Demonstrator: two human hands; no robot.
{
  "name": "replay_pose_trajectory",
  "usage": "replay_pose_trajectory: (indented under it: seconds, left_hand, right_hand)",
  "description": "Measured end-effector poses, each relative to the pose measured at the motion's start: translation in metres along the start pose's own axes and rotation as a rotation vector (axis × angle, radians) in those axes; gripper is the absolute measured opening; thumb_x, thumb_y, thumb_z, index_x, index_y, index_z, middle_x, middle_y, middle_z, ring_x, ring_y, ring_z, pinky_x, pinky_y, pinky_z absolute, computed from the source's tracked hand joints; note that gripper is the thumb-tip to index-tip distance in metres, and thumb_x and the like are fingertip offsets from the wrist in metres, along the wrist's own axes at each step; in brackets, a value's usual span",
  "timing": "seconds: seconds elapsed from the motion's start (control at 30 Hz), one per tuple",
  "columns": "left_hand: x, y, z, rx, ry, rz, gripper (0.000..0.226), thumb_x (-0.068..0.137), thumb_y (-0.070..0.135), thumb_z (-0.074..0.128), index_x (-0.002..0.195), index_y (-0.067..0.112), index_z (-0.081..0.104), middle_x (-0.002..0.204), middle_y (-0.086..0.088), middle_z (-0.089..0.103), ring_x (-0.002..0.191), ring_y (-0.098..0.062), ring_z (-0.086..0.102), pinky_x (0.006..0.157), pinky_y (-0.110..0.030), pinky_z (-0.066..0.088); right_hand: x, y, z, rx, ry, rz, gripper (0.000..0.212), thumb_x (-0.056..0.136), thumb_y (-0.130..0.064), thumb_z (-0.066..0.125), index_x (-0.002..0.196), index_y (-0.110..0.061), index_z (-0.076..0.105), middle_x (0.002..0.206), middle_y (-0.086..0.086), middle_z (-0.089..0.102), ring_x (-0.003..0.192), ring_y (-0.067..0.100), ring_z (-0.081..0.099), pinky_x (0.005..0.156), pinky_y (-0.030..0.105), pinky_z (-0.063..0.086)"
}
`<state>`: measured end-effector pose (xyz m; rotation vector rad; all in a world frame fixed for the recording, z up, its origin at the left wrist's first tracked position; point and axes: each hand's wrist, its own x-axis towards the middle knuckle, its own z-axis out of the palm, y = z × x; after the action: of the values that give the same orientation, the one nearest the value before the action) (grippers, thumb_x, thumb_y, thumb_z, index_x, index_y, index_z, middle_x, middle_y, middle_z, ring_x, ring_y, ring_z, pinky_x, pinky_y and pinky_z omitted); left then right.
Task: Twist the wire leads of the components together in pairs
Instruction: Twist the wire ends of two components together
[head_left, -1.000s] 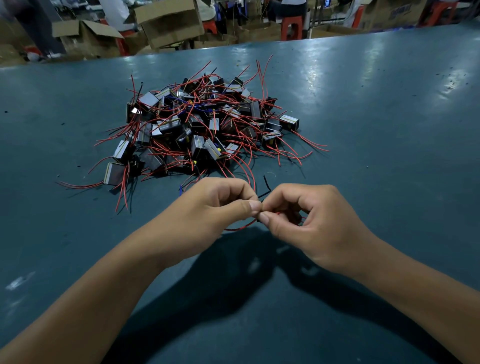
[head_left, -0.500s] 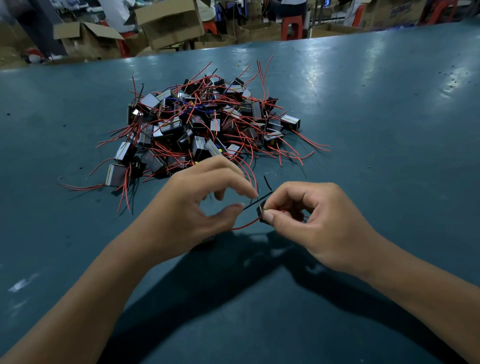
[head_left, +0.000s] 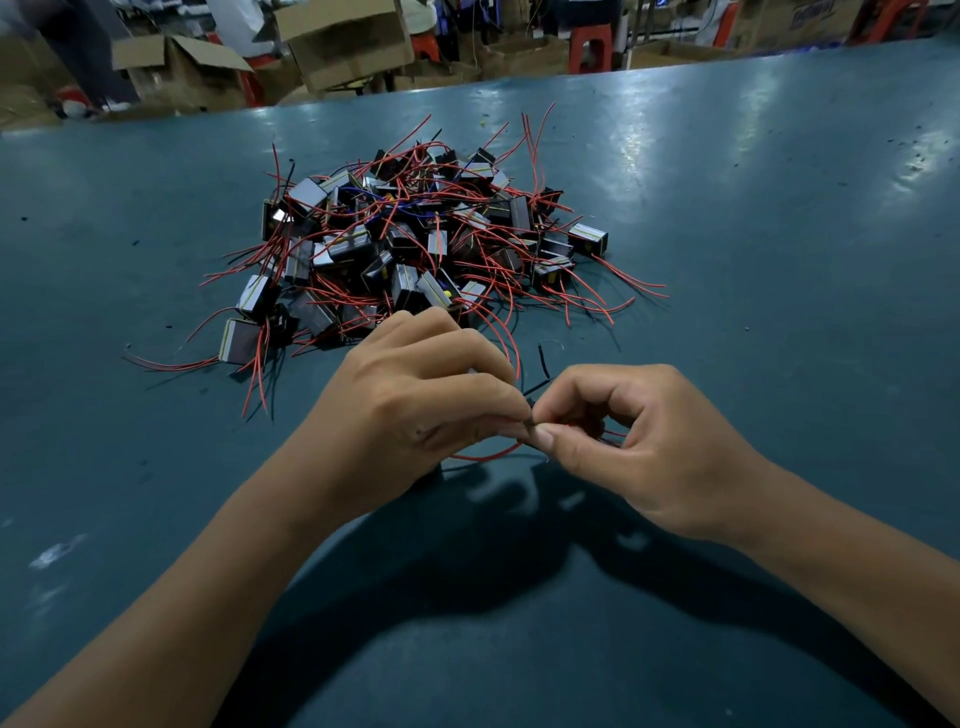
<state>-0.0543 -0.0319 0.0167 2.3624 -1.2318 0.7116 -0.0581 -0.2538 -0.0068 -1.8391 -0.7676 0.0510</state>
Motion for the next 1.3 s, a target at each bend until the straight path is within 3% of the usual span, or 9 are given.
replay_pose_trajectory:
  seconds: [0.33, 0.5, 0.6, 0.77, 0.93, 1.1, 1.23, 1.3]
  left_hand:
    - [0.002, 0.011, 0.009, 0.064, -0.079, -0.063, 0.025, 0.104, 0.032, 0.045, 0.096, 0.017, 0.062, 0.091, -0.002, 0.062, 0.08, -0.026, 0.054, 0.069, -0.045, 0.044]
    - [0.0, 0.016, 0.015, -0.115, -0.117, -0.235, 0.015, 0.101, 0.027, 0.047, 0.091, 0.019, 0.056, 0.088, 0.012, 0.047, 0.08, -0.007, 0.04, 0.073, -0.033, 0.039]
    - [0.001, 0.017, 0.016, -0.275, -0.157, -0.34, 0.014, 0.102, 0.03, 0.046, 0.089, 0.025, 0.049, 0.083, 0.017, 0.044, 0.078, -0.006, 0.044, 0.07, -0.029, 0.036]
    - [0.0, 0.016, 0.01, -0.43, -0.227, -0.423, 0.014, 0.101, 0.026, 0.048, 0.089, 0.021, 0.053, 0.082, 0.008, 0.05, 0.075, -0.017, 0.048, 0.069, -0.036, 0.042]
    - [0.003, 0.024, 0.014, -0.535, -0.21, -0.563, 0.017, 0.097, 0.027, 0.048, 0.08, 0.024, 0.051, 0.068, 0.013, 0.044, 0.063, -0.006, 0.038, 0.058, -0.025, 0.033]
    - [0.005, 0.029, 0.021, -0.648, -0.145, -0.725, 0.02, 0.091, 0.027, 0.05, 0.074, 0.016, 0.054, 0.058, 0.014, 0.038, 0.052, -0.003, 0.03, 0.049, -0.018, 0.027]
    - [0.006, 0.025, 0.015, -0.684, -0.096, -0.71, 0.016, 0.091, 0.026, 0.053, 0.081, 0.015, 0.06, 0.064, 0.005, 0.05, 0.061, -0.006, 0.042, 0.055, -0.027, 0.034]
    - [0.004, 0.022, 0.009, -0.614, -0.096, -0.653, 0.011, 0.091, 0.024, 0.056, 0.086, 0.017, 0.064, 0.073, 0.004, 0.058, 0.066, -0.005, 0.049, 0.061, -0.021, 0.037]
  right_hand:
    - [0.0, 0.001, 0.001, -0.073, 0.041, -0.046, 0.006, 0.086, -0.013, 0.066, 0.08, -0.013, 0.067, 0.066, 0.001, 0.06, 0.06, 0.014, 0.052, 0.059, 0.023, 0.044]
    - [0.0, 0.0, 0.002, -0.111, 0.079, -0.061, 0.005, 0.085, -0.013, 0.068, 0.08, -0.013, 0.068, 0.063, 0.003, 0.059, 0.057, 0.015, 0.051, 0.057, 0.032, 0.045]
    - [-0.001, 0.001, 0.002, -0.112, 0.086, -0.049, 0.005, 0.086, -0.015, 0.068, 0.081, -0.014, 0.069, 0.062, 0.004, 0.058, 0.056, 0.018, 0.05, 0.058, 0.037, 0.043]
    - [-0.001, -0.001, 0.001, -0.063, 0.069, -0.022, 0.006, 0.086, -0.018, 0.069, 0.08, -0.016, 0.069, 0.066, 0.004, 0.062, 0.06, 0.019, 0.053, 0.059, 0.037, 0.045]
    - [-0.001, -0.002, 0.001, -0.17, 0.083, -0.057, 0.009, 0.085, -0.011, 0.071, 0.077, -0.014, 0.068, 0.064, -0.002, 0.062, 0.057, 0.014, 0.053, 0.058, 0.033, 0.045]
    - [0.0, -0.005, 0.003, -0.316, 0.106, -0.098, 0.008, 0.083, -0.014, 0.068, 0.076, -0.012, 0.067, 0.062, -0.005, 0.061, 0.059, 0.016, 0.054, 0.059, 0.031, 0.043]
    - [0.0, -0.004, 0.001, -0.203, 0.125, -0.048, 0.009, 0.085, -0.011, 0.071, 0.077, -0.013, 0.068, 0.062, -0.001, 0.06, 0.056, 0.016, 0.053, 0.057, 0.032, 0.044]
    - [0.0, -0.002, 0.001, -0.161, 0.144, -0.011, 0.013, 0.086, -0.009, 0.073, 0.076, -0.015, 0.067, 0.06, 0.002, 0.058, 0.055, 0.019, 0.051, 0.055, 0.034, 0.043]
